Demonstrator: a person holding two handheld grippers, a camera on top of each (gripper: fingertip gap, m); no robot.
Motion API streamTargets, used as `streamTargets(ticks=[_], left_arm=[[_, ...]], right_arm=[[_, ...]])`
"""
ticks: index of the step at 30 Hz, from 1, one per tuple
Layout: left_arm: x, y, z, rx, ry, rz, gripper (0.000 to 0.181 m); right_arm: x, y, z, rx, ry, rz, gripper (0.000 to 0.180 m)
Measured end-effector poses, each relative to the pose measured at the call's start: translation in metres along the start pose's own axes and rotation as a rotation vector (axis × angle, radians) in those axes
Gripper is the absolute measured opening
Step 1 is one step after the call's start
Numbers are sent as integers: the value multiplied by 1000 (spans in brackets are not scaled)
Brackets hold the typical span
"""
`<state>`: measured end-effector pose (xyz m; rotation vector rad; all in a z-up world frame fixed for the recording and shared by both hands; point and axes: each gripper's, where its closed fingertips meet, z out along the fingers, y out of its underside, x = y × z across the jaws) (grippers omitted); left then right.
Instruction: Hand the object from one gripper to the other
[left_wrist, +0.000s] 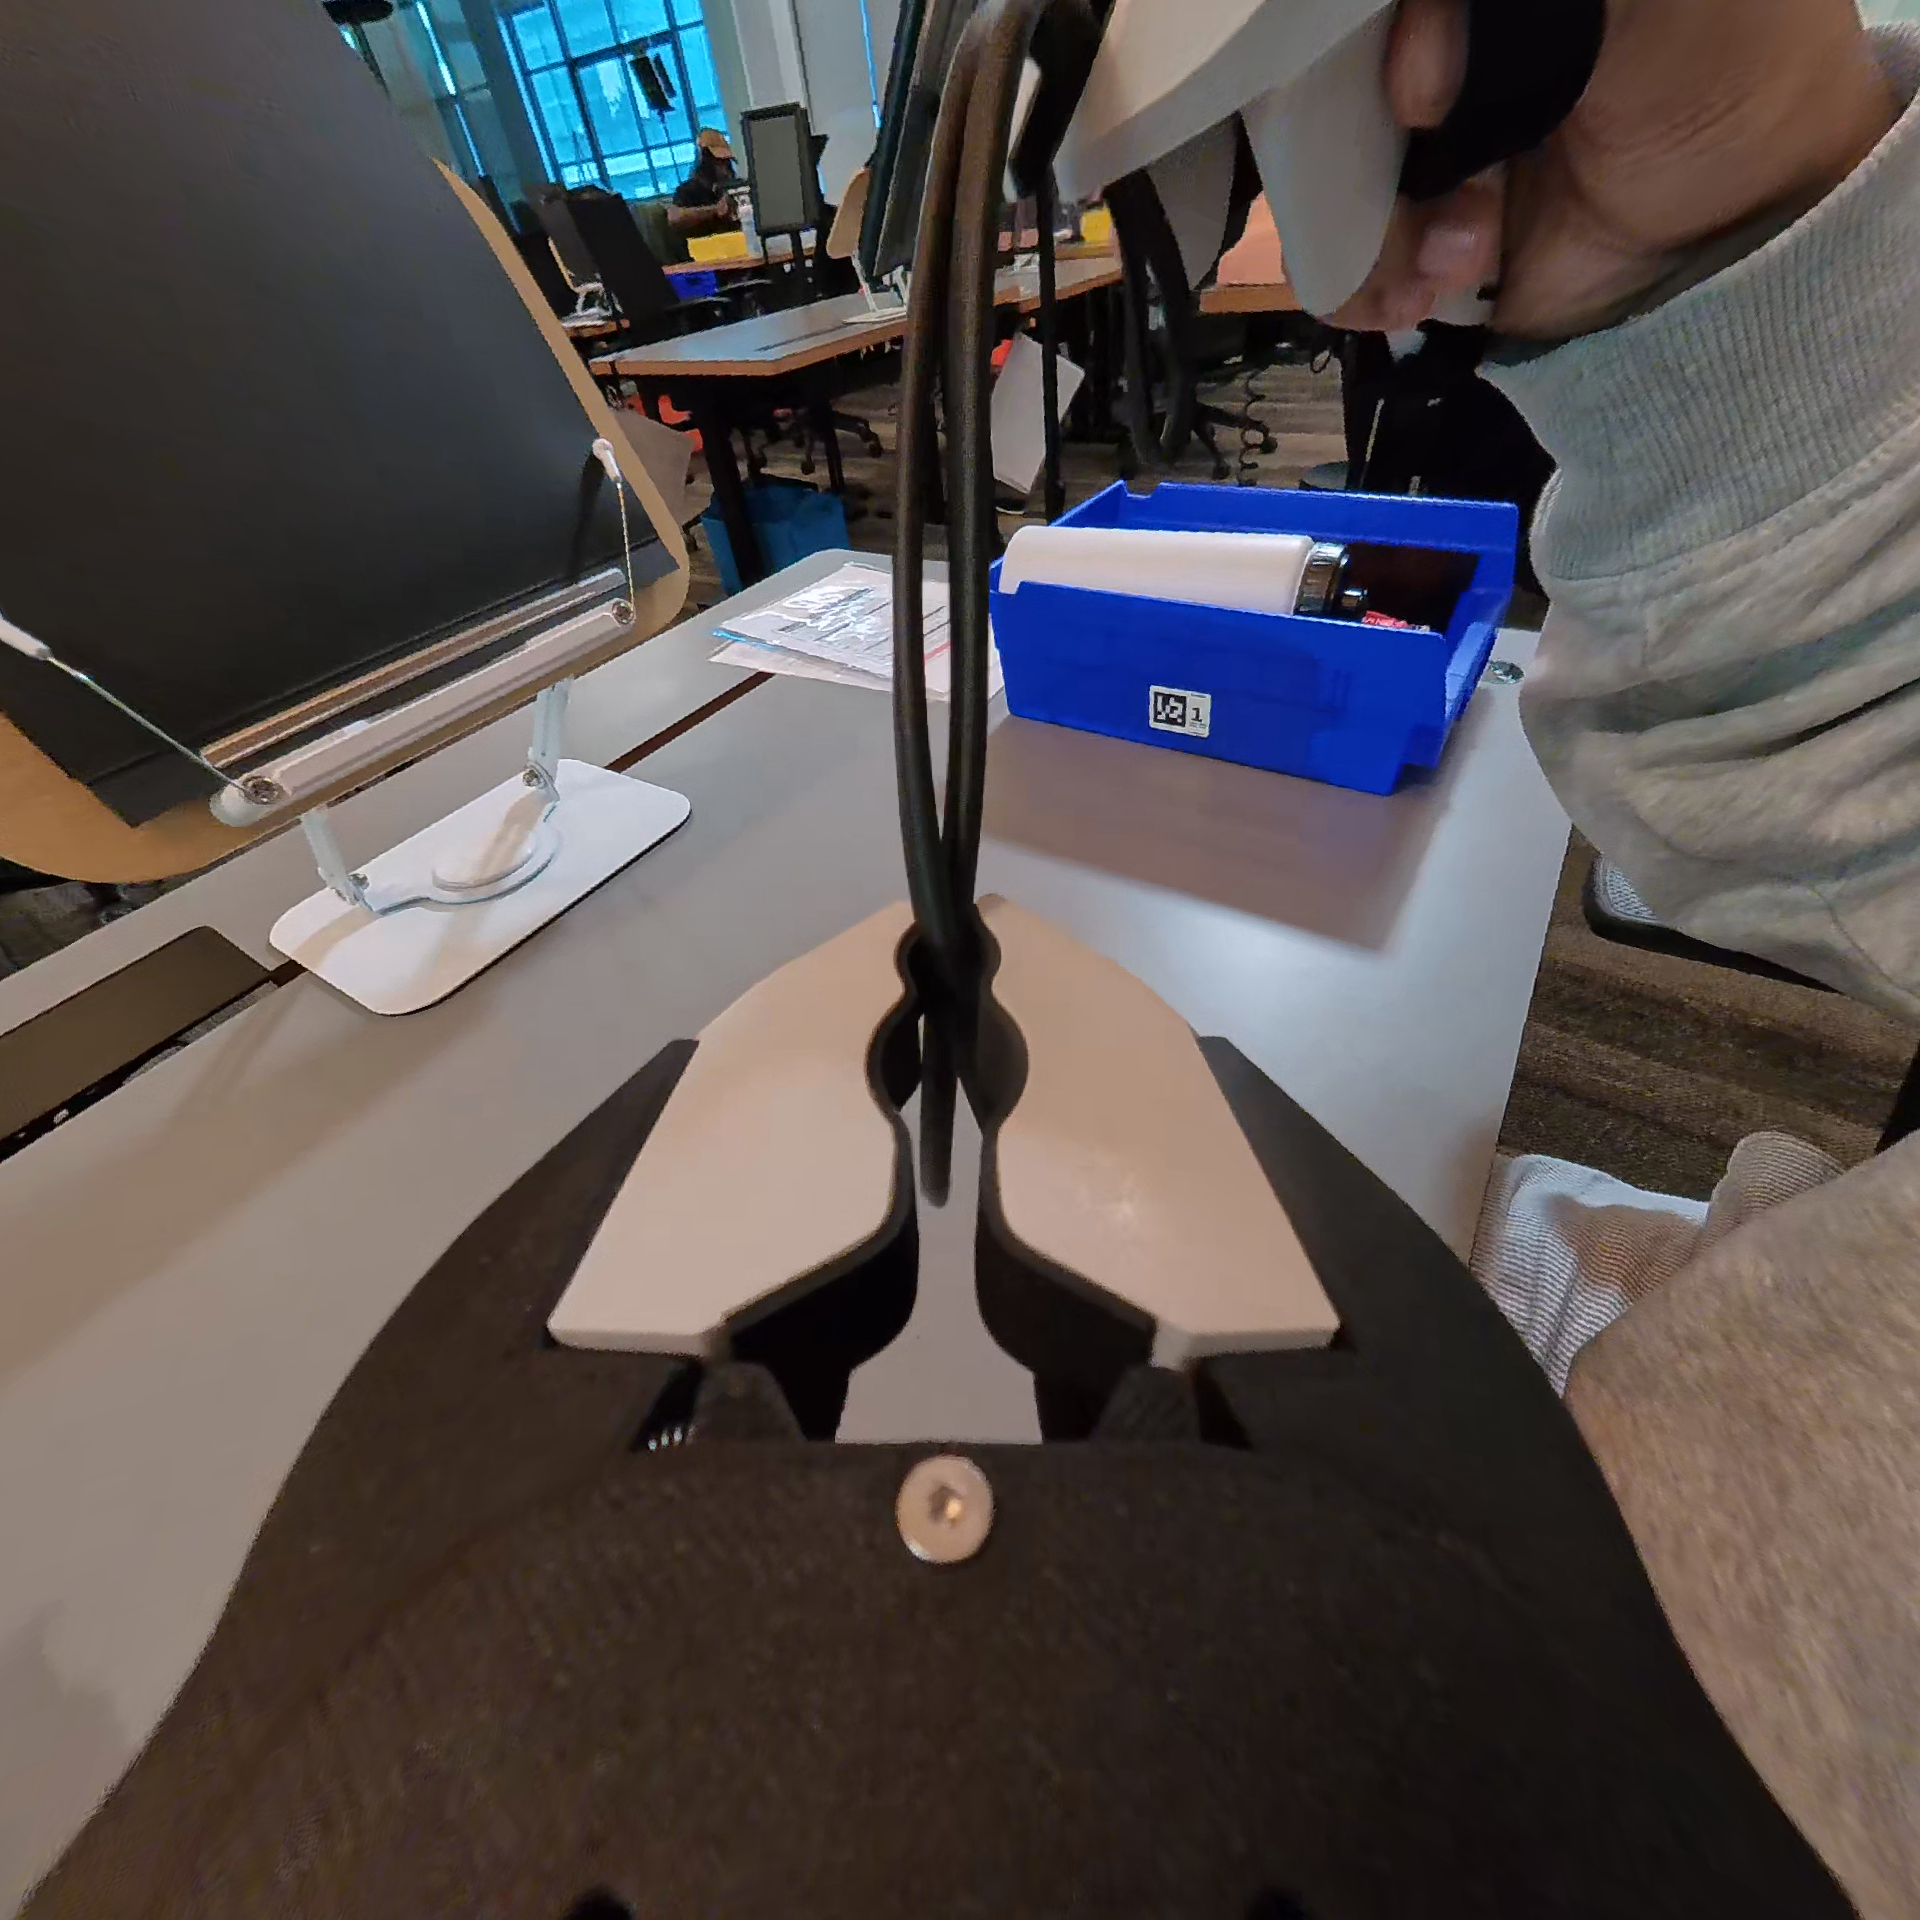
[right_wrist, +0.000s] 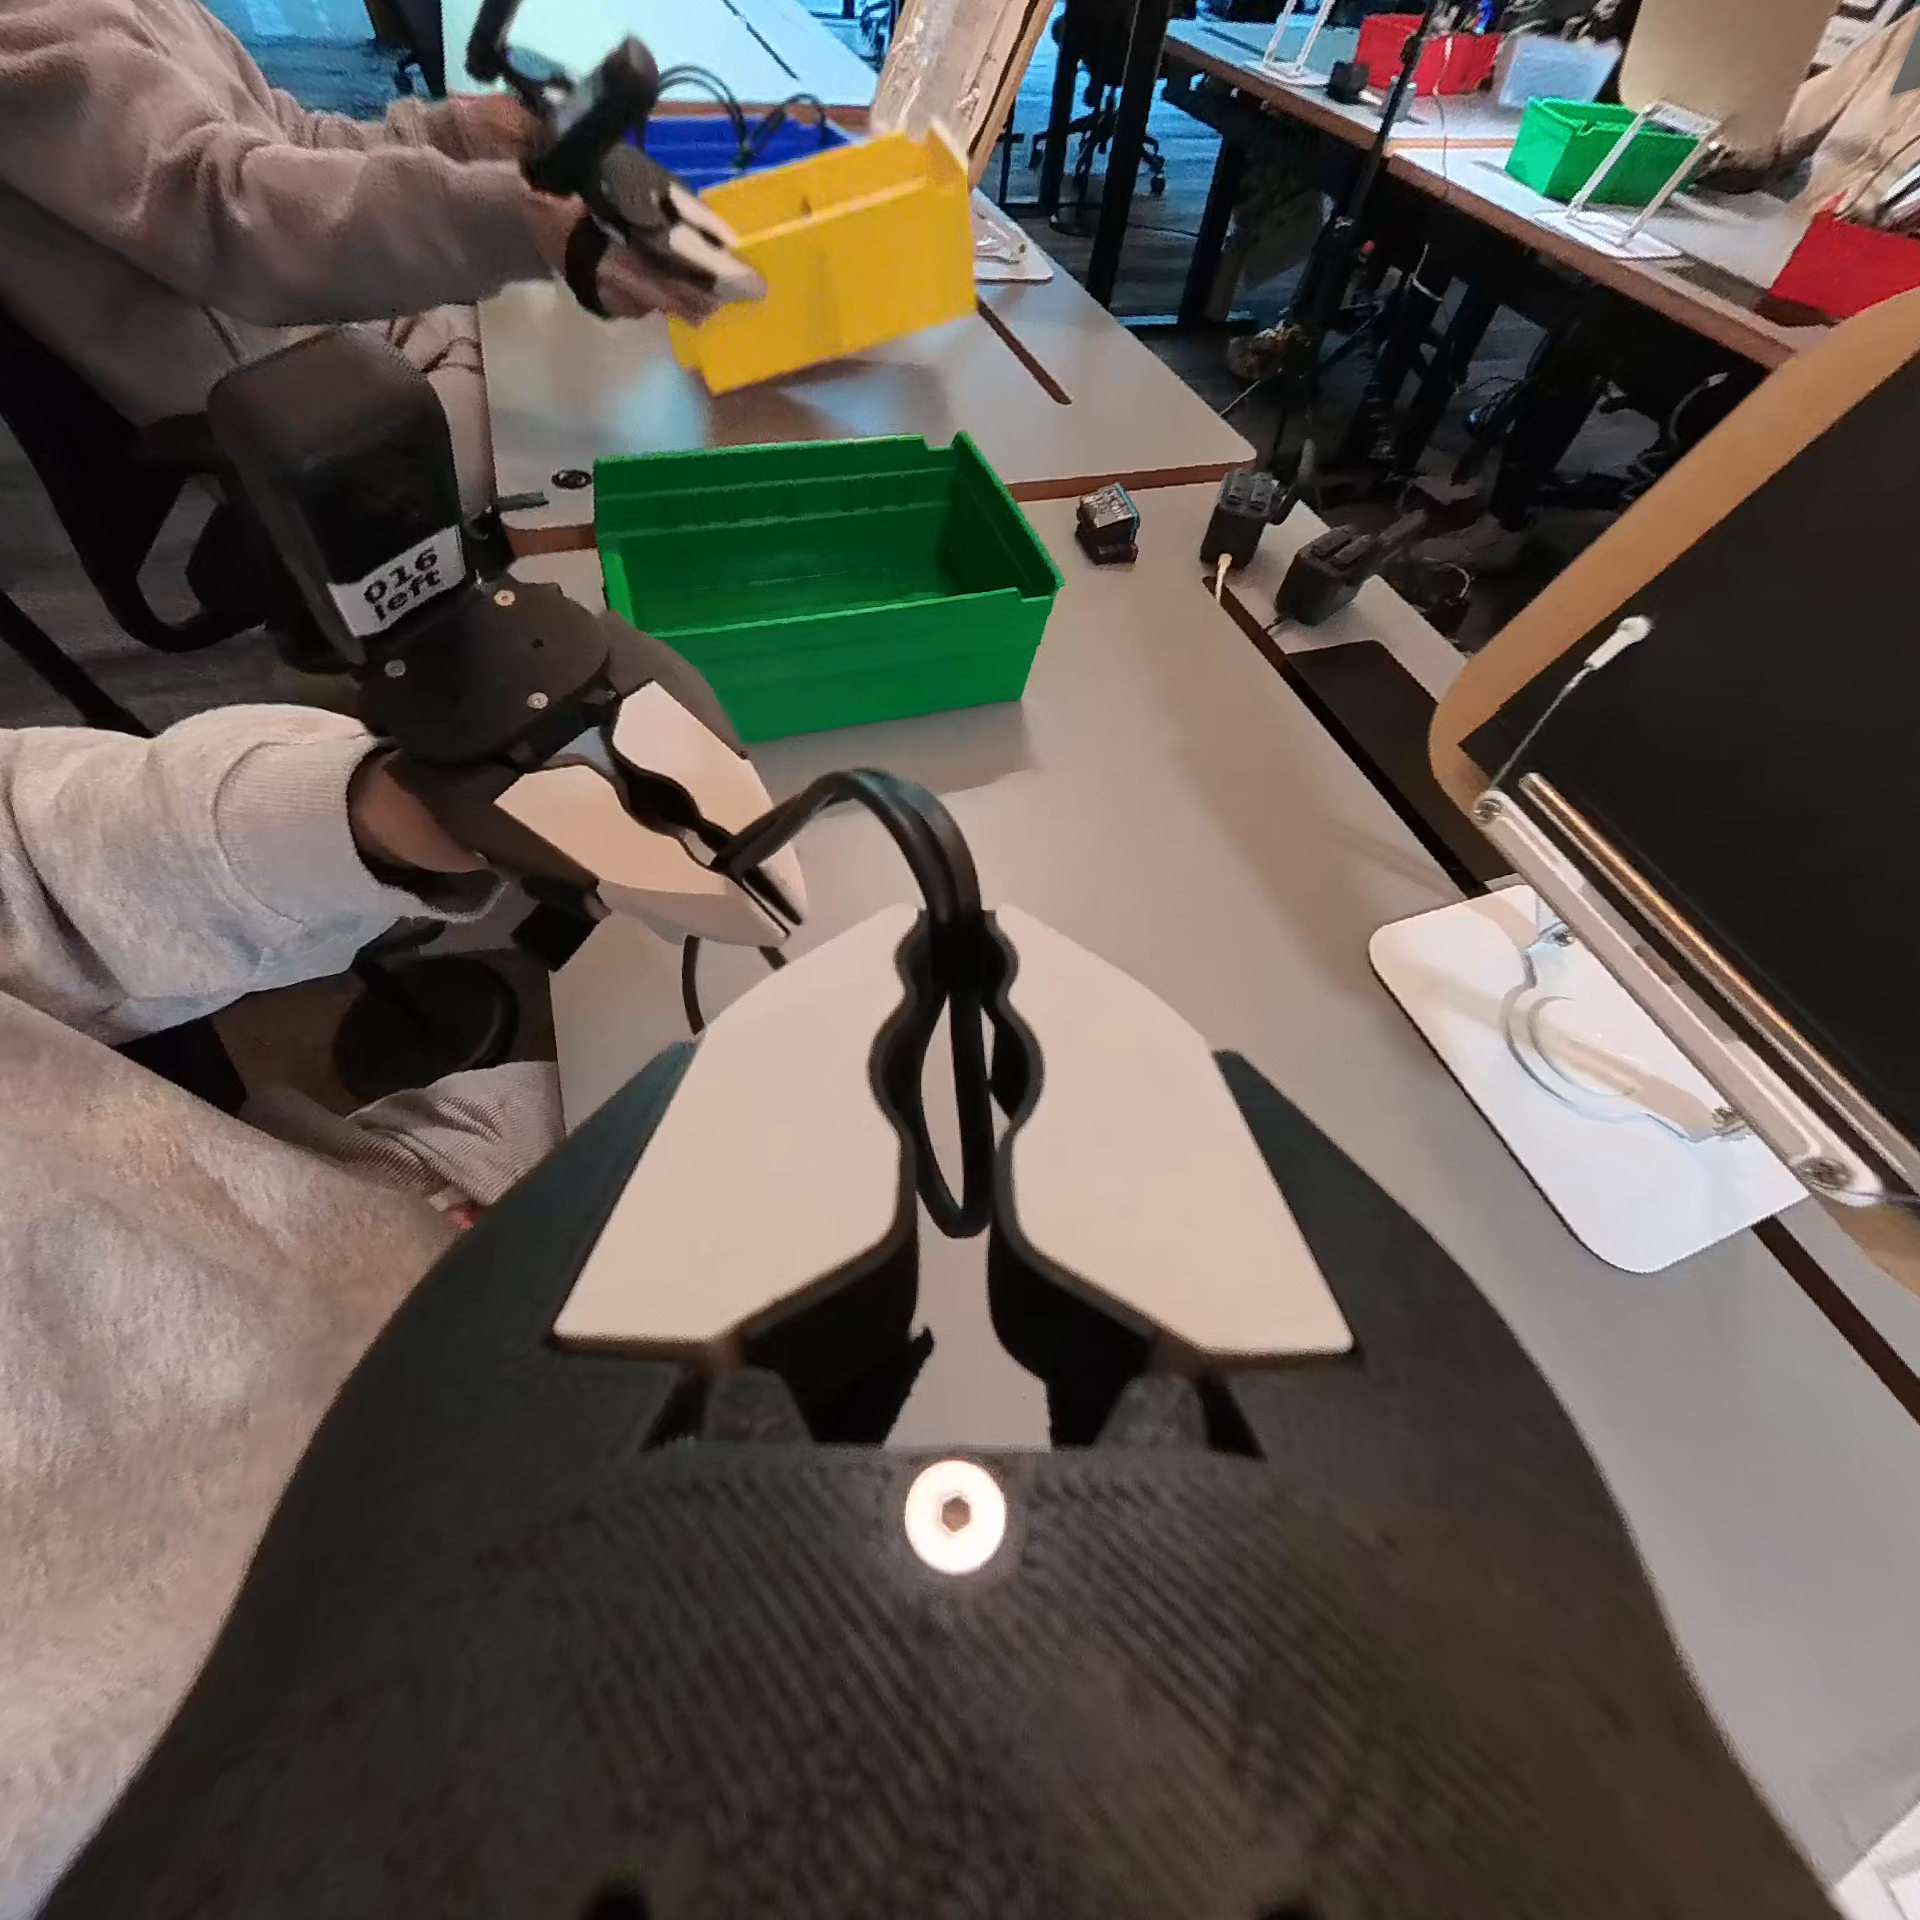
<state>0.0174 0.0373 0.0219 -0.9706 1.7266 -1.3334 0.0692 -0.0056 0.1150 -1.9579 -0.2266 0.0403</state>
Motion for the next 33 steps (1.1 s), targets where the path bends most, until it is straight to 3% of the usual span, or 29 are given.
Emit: streamTargets(ticks=[8,12,16,22,28,33], left_arm=[[-2,-17,-12,100,79,-161,2],[-19,-29,-27,182,91,-294,2],[-38,-30,-37,208,30,-325,0],[-58,-37,-47,312,4,-436,1],[-54,-59,-51,465,212,-625,0],[-49,-68,-44,514,289,-691,0]], right_arm=[[13,14,8,-30,-15,55,10],[14,22,20,-50,-43,77,37],[14,3,18,78,-20,32,55],[-20,-15,27,188,-91,-65,42],[-67,8,73,129,-232,-80,33],[-95,17,96,201,-331,17,30]])
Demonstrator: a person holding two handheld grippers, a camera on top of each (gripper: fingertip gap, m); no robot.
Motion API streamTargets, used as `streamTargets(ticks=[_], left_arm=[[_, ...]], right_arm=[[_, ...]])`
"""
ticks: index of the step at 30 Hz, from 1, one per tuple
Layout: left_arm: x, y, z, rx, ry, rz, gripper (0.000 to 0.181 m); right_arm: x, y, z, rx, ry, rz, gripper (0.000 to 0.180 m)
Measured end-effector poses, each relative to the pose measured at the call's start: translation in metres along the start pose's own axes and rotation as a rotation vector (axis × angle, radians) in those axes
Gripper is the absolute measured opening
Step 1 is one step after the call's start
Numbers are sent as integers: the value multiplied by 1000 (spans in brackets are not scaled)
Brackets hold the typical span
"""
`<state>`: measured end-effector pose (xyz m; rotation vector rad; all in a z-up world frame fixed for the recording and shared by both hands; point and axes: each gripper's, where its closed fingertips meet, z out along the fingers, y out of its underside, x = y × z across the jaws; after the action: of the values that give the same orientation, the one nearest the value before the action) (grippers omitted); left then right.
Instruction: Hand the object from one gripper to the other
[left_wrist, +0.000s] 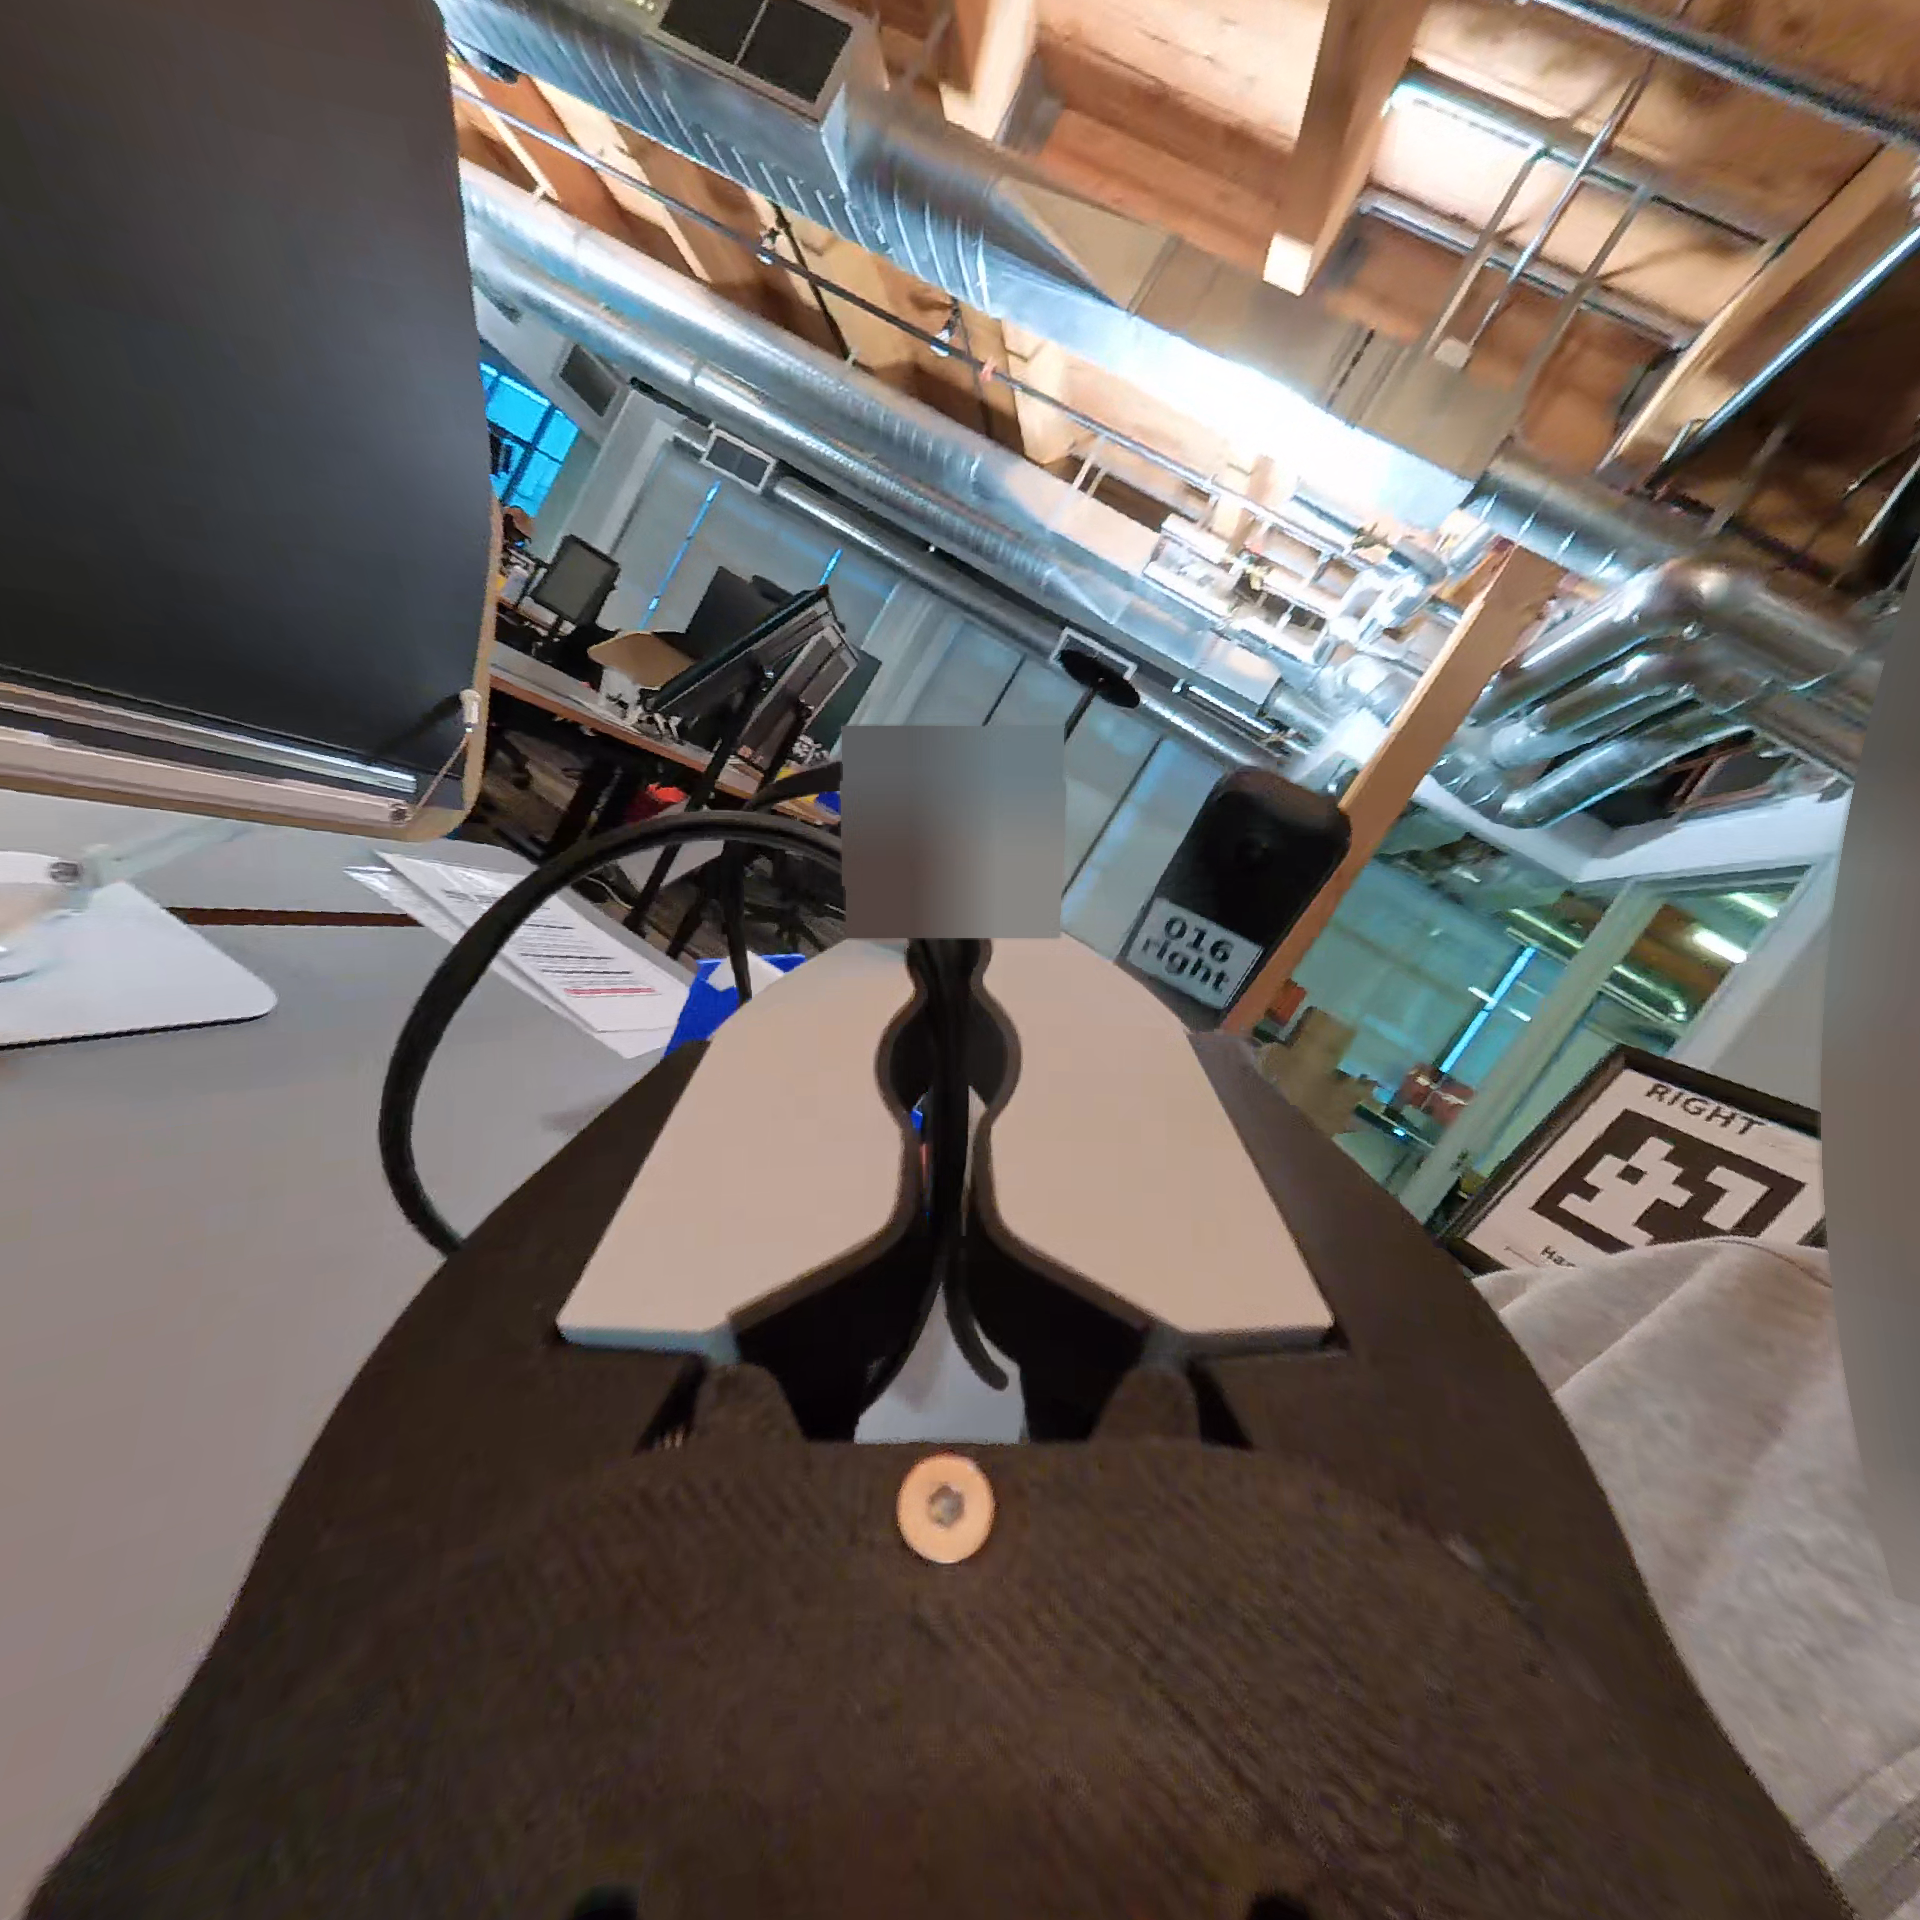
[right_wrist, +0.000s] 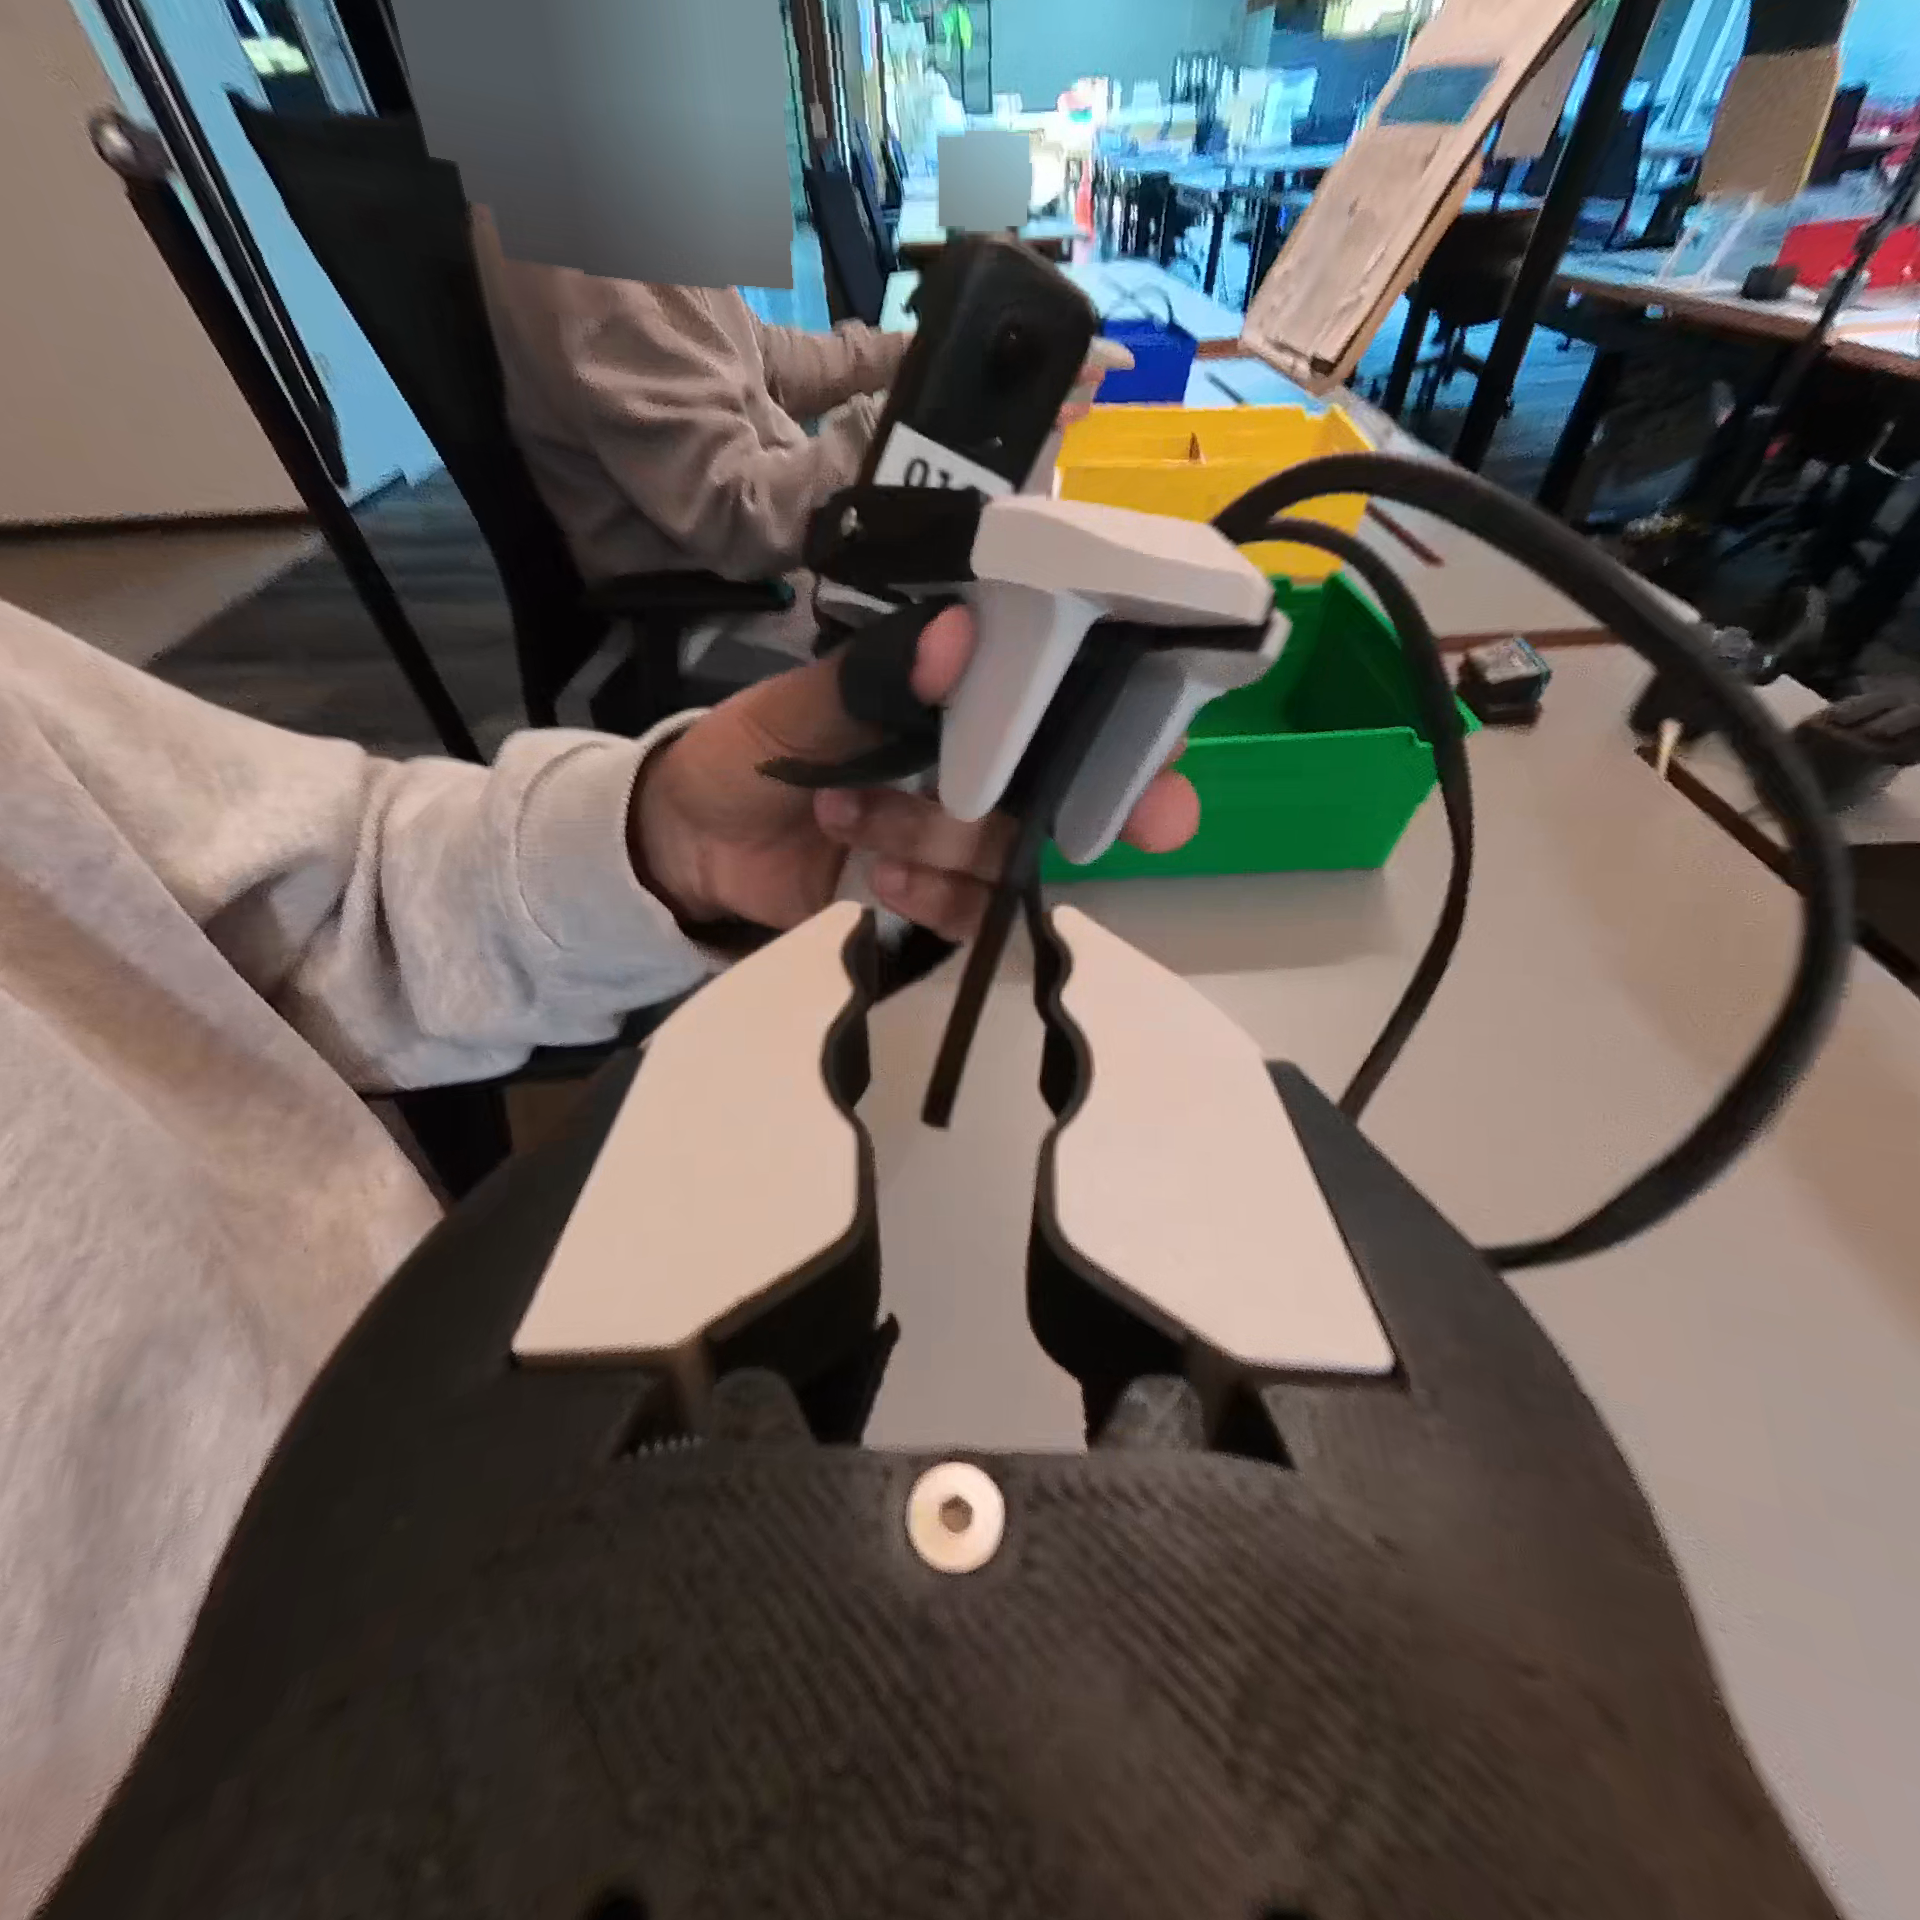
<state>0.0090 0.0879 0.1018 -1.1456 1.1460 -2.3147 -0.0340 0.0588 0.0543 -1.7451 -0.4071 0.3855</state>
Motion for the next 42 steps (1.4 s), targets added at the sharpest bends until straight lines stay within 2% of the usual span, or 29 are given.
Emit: streamTargets(ticks=[5,9,12,15,28,37,39,42], left_arm=[[18,6,15,-16,143,-59,0],[32,9,22,-29,255,-87,1],[31,11,26,-18,247,-93,0],[33,11,27,5,271,-129,1],[40,20,32,-10,319,-202,0],[28,15,29,23,276,-222,2],[23,14,28,37,255,-233,10],[13,14,28,40,211,-256,33]], right_arm=[[5,4,-1,62,57,-8,24],[3,4,-7,87,-2,54,28],[3,4,-9,114,-13,87,27],[5,12,-4,68,14,66,23],[-1,17,3,110,-104,191,10],[1,16,-2,92,-101,201,6],[2,13,-4,98,-99,201,5],[5,7,-10,112,-91,209,5]])
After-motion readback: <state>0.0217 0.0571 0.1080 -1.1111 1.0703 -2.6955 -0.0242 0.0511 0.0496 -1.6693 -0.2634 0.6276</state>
